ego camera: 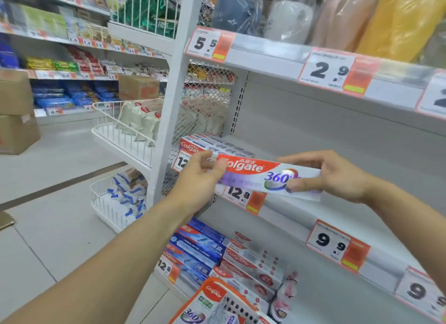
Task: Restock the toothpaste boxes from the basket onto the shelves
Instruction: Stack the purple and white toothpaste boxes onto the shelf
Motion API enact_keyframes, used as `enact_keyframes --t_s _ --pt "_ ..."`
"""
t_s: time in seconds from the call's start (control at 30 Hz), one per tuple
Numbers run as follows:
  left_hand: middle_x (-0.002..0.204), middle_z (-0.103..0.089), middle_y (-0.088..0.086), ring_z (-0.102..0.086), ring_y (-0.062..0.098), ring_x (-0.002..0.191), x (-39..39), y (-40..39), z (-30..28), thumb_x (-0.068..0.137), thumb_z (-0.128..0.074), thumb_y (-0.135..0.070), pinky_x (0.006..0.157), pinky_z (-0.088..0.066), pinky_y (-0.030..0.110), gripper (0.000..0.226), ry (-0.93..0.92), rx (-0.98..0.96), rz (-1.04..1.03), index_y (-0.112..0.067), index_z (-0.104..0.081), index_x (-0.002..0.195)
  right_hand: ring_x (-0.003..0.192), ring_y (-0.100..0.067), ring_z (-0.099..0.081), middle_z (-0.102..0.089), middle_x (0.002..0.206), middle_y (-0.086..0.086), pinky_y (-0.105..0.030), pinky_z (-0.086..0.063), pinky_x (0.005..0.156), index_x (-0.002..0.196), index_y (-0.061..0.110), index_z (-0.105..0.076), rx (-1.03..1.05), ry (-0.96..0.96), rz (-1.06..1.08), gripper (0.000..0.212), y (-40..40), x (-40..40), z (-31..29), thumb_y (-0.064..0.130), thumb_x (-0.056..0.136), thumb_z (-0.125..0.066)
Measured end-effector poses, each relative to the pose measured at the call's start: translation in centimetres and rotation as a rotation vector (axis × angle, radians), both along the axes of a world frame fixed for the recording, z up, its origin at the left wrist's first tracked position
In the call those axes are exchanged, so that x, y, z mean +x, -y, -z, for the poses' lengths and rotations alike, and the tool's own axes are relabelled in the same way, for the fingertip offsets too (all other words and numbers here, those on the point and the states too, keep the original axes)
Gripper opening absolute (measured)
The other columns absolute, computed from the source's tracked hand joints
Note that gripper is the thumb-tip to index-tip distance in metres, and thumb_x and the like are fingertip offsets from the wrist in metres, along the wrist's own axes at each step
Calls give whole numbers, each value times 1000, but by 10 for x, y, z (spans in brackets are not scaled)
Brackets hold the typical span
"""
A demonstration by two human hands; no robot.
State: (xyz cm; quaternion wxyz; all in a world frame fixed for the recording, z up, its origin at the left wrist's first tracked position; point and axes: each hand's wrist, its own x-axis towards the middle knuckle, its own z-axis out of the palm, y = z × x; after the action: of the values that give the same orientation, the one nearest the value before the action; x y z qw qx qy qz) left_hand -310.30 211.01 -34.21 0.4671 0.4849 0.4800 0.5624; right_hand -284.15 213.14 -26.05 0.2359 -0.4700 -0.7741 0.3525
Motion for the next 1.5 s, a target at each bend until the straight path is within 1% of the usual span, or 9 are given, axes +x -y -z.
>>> enact_keyframes --t_s 0.07,0.17,0.43,0.63,0.8,0.97,1.07,1.3,1.5 --pt "123 -60 2 -61 21 109 0 -27 -7 97 -62 -25 96 -48 36 40 -162 75 -147 -16 -53 135 97 -4 -71 -76 108 6 -20 -57 81 120 21 -70 130 -58 170 50 -18 10 8 17 72 -84" --pt "135 -54 4 -59 28 117 -3 -71 -13 95 -61 -22 104 -47 47 38 -391 135 -125 -18 -56 133 77 10 -64 -70 108 5 -2 -47 62 125 17 -66 328 -80 388 46 -60 4 14 16 81 -81" --pt "165 -19 5 0 29 153 6 -135 23 99 -43 -45 121 2 56 52 -1048 145 -121 -32 -39 150 67 -18 -63 -72 105 -12 -25 -50 37 111 18 -70 356 -70 473 45 -180 -26 35 21 71 -90" --pt "164 -19 -2 6 21 153 5 -141 51 102 -24 -56 119 2 62 51 -1055 225 -133 -39 -36 148 59 -3 -61 -68 99 -3 -19 -45 40 110 14 -72 270 -165 385 41 -210 -61 59 20 73 -88" --pt "163 -20 -4 8 19 153 6 -142 55 102 -23 -55 119 3 62 48 -1017 242 -144 -40 -37 146 69 -14 -64 -68 101 -2 -25 -51 49 112 12 -70 145 -140 358 35 -213 -63 50 21 81 -82" --pt "164 -16 -4 13 19 152 7 -140 53 103 -22 -54 119 7 61 49 -989 229 -121 -39 -35 148 89 -13 -67 -71 110 2 -9 -48 53 112 13 -74 285 38 287 37 -218 -75 51 18 77 -86" --pt "164 -17 -4 13 19 152 8 -140 55 102 -23 -54 119 7 61 49 -962 233 -128 -39 -37 147 92 -3 -66 -72 114 3 -3 -46 63 117 16 -73 145 56 259 33 -217 -82 56 23 86 -79" --pt "163 -16 -2 14 20 152 7 -140 56 102 -23 -54 119 9 61 48 -956 242 -118 -38 -35 147 109 -12 -64 -65 125 11 -27 -51 93 131 33 -64 53 318 203 36 -200 -79 55 39 96 -63" --pt "163 -16 -2 13 22 152 7 -141 56 103 -24 -52 118 7 63 48 -963 247 -129 -37 -36 147 93 -27 -74 -69 100 0 -44 -62 82 130 19 -63 -66 173 334 37 -193 -85 59 29 94 -68"
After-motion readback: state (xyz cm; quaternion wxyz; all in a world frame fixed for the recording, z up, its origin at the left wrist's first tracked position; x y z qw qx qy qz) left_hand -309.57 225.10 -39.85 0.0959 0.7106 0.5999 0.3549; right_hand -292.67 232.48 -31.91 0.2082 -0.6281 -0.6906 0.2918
